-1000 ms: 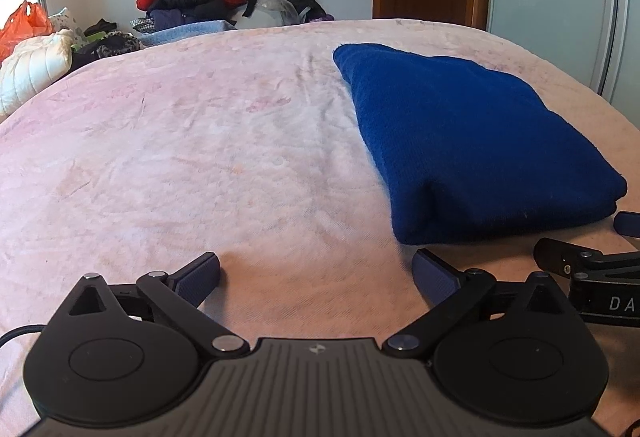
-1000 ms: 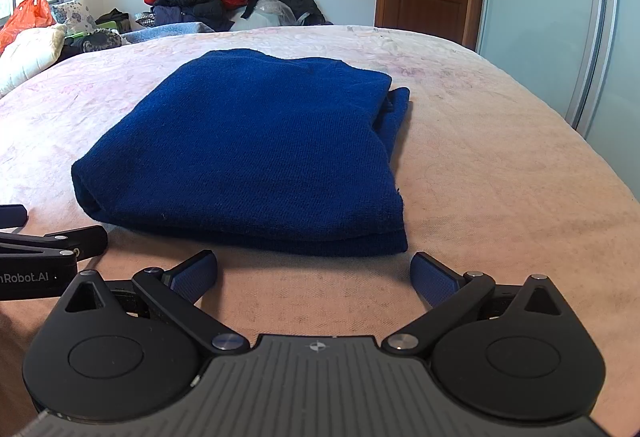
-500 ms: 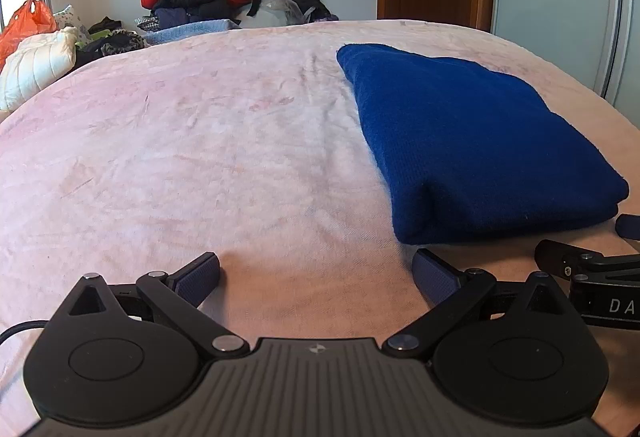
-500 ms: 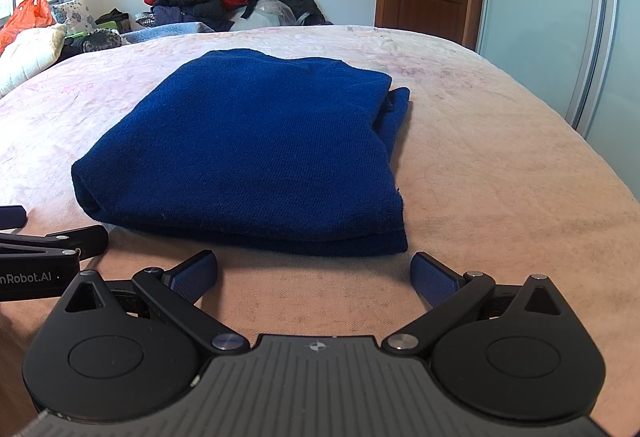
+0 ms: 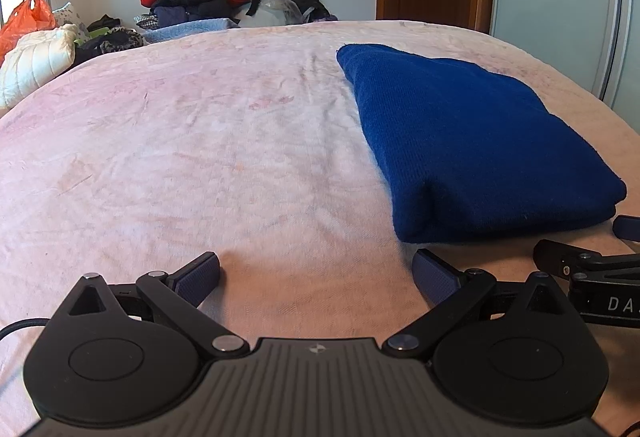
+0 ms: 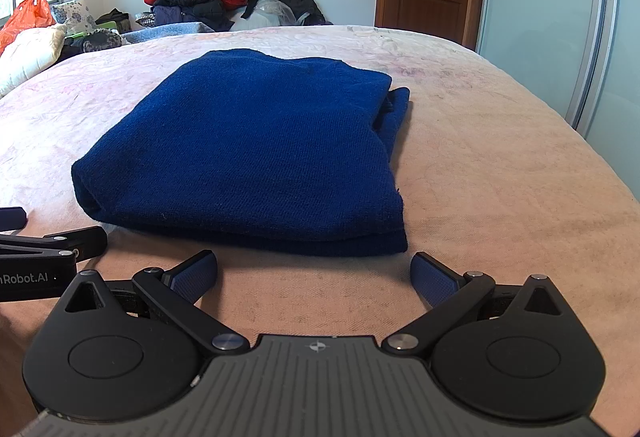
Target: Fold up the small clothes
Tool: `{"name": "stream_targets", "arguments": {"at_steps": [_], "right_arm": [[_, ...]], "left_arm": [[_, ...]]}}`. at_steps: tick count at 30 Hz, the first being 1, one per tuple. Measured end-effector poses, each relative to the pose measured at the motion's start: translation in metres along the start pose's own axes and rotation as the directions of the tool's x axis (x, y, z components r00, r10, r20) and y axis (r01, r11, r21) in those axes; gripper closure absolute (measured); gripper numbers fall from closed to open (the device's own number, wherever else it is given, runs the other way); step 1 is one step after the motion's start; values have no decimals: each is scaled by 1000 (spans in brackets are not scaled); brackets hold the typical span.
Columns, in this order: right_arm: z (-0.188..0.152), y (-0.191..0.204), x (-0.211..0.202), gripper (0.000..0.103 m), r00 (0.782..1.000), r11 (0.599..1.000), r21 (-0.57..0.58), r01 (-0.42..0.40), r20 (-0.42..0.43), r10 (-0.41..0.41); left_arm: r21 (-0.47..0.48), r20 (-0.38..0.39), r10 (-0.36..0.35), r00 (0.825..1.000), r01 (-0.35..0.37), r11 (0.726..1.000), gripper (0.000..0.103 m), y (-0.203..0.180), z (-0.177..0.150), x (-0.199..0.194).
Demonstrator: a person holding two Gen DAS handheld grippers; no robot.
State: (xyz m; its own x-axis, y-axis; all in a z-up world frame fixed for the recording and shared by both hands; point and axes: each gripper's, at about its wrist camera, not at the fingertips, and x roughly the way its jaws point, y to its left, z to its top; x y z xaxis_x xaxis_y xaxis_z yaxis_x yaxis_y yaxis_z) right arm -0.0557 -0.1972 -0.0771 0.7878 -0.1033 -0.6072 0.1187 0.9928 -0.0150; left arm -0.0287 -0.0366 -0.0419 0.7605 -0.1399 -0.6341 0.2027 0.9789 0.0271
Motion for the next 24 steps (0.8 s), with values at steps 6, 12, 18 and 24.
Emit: {"name": "stream_targets", "arguments": {"at_steps": [6, 12, 18, 24], "right_arm": [[0, 0, 0, 0, 1000, 1000, 0, 0, 0, 0], [0, 0, 0, 0, 1000, 1000, 0, 1, 0, -1], [1, 0, -2, 0, 1000, 1000, -10, 8, -6, -8], [15, -9, -23, 1, 994, 993, 120, -1, -108, 14]], "left_arm": [[-4, -1, 0, 1000, 0, 1000, 0, 1, 0, -1], [-4, -2, 4, 1000, -4, 1000, 0, 1, 0, -2], [11, -37, 14, 999, -14, 1000, 0, -1, 4, -3], [9, -125, 29, 992, -28, 1000, 0, 5, 17, -11]]}}
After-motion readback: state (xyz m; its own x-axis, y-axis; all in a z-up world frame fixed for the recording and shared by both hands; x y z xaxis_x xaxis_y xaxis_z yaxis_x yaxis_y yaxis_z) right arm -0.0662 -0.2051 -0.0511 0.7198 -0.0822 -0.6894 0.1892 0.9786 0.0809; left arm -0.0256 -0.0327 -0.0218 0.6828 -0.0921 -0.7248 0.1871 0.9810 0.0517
